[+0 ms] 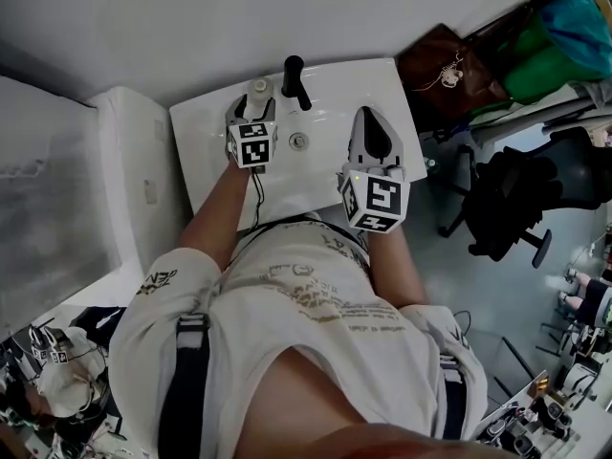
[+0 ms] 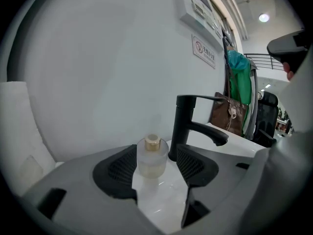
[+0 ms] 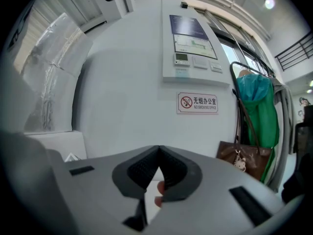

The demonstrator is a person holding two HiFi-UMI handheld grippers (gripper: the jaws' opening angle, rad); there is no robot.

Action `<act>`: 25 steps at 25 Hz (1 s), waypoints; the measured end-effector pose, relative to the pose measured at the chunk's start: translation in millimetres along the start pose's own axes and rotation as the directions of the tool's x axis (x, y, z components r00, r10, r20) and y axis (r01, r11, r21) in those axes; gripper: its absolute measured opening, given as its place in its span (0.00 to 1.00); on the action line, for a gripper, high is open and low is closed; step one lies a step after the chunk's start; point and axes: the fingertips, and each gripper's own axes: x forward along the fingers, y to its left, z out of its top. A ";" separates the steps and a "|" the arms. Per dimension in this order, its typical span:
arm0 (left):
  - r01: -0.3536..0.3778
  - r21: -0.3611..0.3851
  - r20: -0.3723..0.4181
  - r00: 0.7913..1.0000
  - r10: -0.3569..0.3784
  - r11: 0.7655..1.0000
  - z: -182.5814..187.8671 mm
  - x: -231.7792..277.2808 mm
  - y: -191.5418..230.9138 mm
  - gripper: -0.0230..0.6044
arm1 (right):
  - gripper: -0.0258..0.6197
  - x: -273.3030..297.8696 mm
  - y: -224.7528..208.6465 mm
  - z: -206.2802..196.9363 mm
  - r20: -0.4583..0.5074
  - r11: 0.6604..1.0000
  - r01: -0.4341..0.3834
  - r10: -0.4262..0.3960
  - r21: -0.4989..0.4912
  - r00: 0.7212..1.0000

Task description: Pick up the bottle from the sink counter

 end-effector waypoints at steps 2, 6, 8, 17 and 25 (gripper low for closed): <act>0.001 0.010 -0.014 1.000 -0.001 1.000 -4.3 6.5 1.0 0.46 | 0.08 -0.8 -1.1 -1.9 -0.010 1.000 0.008 -0.008 -0.004 1.000; -0.004 0.026 -0.036 0.999 0.005 1.000 -12.5 19.8 2.5 0.52 | 0.08 -2.0 -2.7 -5.8 -0.031 1.000 0.014 -0.014 -0.009 0.999; -0.006 0.033 -0.045 0.999 0.008 0.999 -15.7 25.9 3.7 0.53 | 0.08 -2.2 -5.2 -6.6 -0.038 1.000 0.022 -0.023 -0.012 0.999; -0.001 0.098 -0.066 0.998 0.007 0.995 -28.0 48.5 4.9 0.56 | 0.08 -7.2 -12.2 -11.2 -0.055 0.996 0.072 -0.074 -0.044 0.996; -0.020 0.095 -0.076 0.997 0.028 0.995 -36.5 64.6 10.3 0.57 | 0.08 -16.3 -23.6 -12.4 -0.064 0.991 0.128 -0.131 -0.048 0.989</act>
